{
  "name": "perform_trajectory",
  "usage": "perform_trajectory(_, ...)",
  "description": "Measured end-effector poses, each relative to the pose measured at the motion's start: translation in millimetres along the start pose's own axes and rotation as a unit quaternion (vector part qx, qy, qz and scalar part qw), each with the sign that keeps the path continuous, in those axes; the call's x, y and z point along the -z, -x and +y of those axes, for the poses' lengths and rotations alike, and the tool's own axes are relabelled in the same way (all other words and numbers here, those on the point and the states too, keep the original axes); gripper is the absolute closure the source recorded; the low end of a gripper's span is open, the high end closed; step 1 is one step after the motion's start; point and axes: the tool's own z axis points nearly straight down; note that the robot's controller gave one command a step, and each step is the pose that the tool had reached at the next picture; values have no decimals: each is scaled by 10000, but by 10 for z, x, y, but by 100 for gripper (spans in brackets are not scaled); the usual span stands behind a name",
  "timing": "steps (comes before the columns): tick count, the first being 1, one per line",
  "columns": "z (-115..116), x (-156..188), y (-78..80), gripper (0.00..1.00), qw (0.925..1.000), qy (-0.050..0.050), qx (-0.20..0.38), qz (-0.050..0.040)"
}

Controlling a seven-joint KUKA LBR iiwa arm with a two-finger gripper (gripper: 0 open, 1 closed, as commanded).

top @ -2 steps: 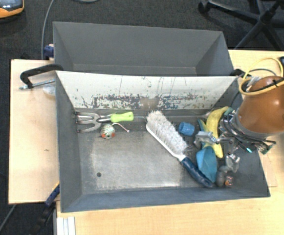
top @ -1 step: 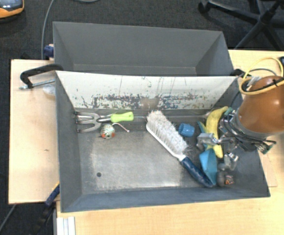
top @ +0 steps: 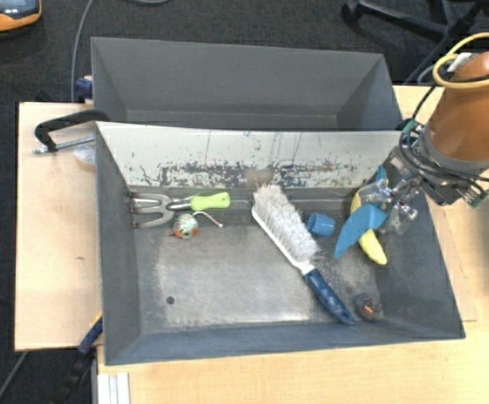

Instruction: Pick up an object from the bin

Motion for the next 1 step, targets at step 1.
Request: perform_trajectory(1,445,606,694,100,9991,-29,-428,-69)
